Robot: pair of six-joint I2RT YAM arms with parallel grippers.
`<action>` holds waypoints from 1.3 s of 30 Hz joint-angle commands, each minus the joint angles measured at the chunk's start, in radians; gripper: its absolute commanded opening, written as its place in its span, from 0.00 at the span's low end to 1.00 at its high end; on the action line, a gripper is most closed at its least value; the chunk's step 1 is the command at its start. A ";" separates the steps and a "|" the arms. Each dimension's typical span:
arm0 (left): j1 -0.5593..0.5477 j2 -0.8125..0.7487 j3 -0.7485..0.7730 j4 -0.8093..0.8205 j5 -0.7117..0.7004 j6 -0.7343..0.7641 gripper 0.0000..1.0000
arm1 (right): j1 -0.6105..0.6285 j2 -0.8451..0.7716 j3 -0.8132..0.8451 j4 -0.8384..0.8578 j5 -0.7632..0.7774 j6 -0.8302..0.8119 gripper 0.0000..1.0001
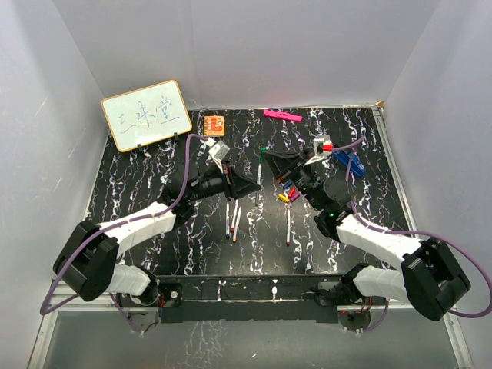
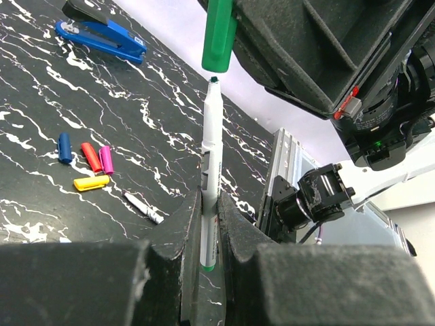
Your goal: Insert the pens into the pen caps
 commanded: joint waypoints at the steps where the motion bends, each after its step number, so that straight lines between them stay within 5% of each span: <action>1: -0.006 -0.002 0.037 0.009 0.015 0.019 0.00 | 0.002 -0.005 -0.006 0.070 -0.013 0.009 0.00; 39: -0.007 -0.014 0.052 0.007 -0.057 0.033 0.00 | 0.002 0.000 -0.033 -0.051 -0.082 0.072 0.00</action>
